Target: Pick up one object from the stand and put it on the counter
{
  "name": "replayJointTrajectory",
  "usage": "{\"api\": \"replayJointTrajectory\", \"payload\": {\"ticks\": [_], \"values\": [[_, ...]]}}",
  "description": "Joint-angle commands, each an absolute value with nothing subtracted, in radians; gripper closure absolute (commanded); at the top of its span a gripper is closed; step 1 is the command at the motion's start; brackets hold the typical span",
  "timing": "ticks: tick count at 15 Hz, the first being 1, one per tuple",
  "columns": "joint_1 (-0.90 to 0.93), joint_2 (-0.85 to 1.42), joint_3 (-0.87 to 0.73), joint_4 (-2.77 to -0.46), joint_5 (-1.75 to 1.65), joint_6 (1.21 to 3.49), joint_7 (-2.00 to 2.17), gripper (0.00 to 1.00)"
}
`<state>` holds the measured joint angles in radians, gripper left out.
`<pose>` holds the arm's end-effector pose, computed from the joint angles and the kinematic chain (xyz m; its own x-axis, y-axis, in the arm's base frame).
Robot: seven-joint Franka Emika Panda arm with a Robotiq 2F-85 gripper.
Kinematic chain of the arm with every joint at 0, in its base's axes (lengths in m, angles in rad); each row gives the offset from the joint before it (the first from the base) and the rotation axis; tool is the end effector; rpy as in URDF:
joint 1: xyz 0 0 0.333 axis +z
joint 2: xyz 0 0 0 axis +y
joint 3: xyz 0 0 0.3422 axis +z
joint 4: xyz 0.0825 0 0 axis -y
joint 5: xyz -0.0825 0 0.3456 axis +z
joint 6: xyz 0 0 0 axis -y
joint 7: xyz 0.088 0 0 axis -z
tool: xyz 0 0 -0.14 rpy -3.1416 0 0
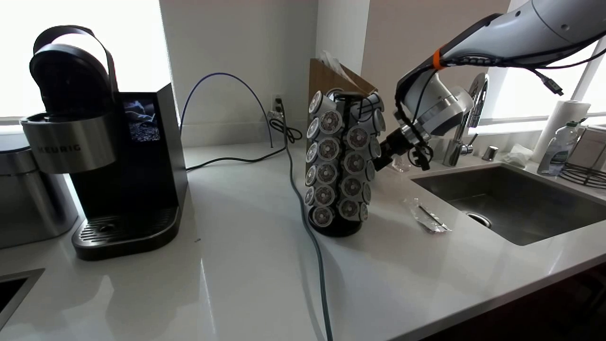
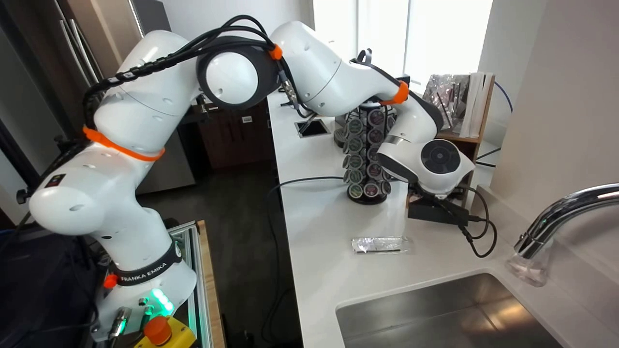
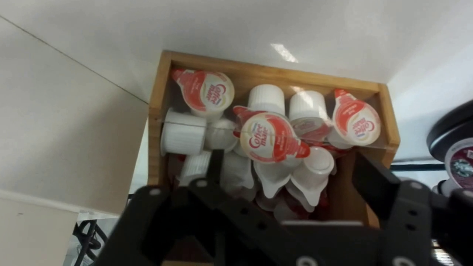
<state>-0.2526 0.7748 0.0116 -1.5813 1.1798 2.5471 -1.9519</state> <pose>0.6967 -0.1674 0.2155 0.5184 0.5233 0.6763 0.6559 -0.7508 0.0782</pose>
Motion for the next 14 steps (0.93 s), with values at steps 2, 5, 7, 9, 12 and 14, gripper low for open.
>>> {"api": "replayJointTrajectory", "payload": {"ticks": [2, 5, 7, 9, 12, 14], "values": [[-0.268, 0.824, 0.038, -1.534, 1.203, 2.569, -2.007, 0.35], [-0.271, 0.836, 0.045, -1.521, 1.205, 2.569, -2.015, 0.34], [-0.272, 0.843, 0.047, -1.512, 1.206, 2.572, -2.021, 0.26], [-0.276, 0.849, 0.052, -1.505, 1.211, 2.576, -2.036, 0.28], [-0.284, 0.863, 0.061, -1.488, 1.219, 2.574, -2.055, 0.31], [-0.291, 0.871, 0.071, -1.478, 1.231, 2.575, -2.075, 0.35]]}}
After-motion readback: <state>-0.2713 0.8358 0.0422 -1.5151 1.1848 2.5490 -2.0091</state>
